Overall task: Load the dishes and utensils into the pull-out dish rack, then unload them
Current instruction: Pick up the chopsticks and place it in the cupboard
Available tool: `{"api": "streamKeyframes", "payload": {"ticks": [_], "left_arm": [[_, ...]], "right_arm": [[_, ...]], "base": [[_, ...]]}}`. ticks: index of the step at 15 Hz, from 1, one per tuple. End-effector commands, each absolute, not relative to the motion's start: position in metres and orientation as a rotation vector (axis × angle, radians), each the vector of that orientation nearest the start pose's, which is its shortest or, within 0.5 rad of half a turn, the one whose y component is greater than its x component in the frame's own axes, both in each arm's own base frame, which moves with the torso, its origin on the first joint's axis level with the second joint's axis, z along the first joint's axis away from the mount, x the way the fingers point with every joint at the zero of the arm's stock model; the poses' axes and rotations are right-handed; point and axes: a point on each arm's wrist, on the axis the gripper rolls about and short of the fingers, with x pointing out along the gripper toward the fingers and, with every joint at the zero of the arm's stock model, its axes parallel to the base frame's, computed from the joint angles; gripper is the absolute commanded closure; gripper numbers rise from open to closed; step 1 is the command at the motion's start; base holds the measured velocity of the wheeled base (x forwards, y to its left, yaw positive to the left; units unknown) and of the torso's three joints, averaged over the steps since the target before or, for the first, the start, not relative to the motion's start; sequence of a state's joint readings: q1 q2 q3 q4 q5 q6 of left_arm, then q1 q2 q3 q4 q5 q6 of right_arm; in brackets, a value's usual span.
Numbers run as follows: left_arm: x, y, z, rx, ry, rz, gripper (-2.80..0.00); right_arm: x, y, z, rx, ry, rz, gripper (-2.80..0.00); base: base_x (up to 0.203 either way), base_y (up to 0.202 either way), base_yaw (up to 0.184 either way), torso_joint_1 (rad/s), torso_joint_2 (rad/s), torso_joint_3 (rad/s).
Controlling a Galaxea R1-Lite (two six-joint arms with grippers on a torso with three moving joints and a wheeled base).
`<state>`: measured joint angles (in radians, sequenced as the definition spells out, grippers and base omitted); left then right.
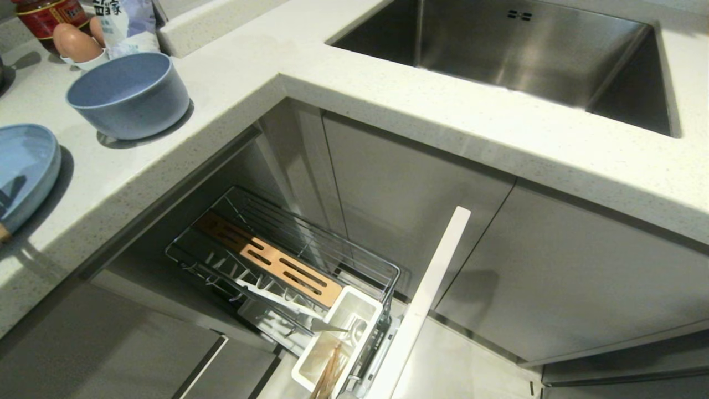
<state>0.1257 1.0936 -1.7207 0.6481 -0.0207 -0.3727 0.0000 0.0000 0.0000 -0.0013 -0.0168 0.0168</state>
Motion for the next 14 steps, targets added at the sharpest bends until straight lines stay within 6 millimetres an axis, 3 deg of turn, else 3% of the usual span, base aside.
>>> {"api": "streamKeyframes", "payload": {"ticks": [1, 9, 11, 14], "left_arm": [[0.096, 0.014, 0.423, -0.390, 0.127, 0.191, 0.00], [0.134, 0.020, 0.401, -0.439, 0.346, 0.326, 0.00], [0.131, 0.017, 0.399, -0.447, 0.377, 0.312, 0.00], [0.112, 0.010, 0.407, -0.486, 0.362, 0.282, 0.00]], "right_arm": [[-0.023, 0.000, 0.076, 0.017, -0.002, -0.017, 0.00], [-0.023, 0.000, 0.075, 0.017, -0.001, -0.017, 0.00], [-0.023, 0.000, 0.075, 0.017, -0.001, -0.017, 0.00], [-0.023, 0.000, 0.075, 0.017, -0.001, -0.017, 0.00]], "base": [[0.000, 0.000, 0.000, 0.000, 0.00, 0.000], [0.000, 0.000, 0.000, 0.000, 0.00, 0.000], [0.000, 0.000, 0.000, 0.000, 0.00, 0.000], [0.000, 0.000, 0.000, 0.000, 0.00, 0.000]]}}
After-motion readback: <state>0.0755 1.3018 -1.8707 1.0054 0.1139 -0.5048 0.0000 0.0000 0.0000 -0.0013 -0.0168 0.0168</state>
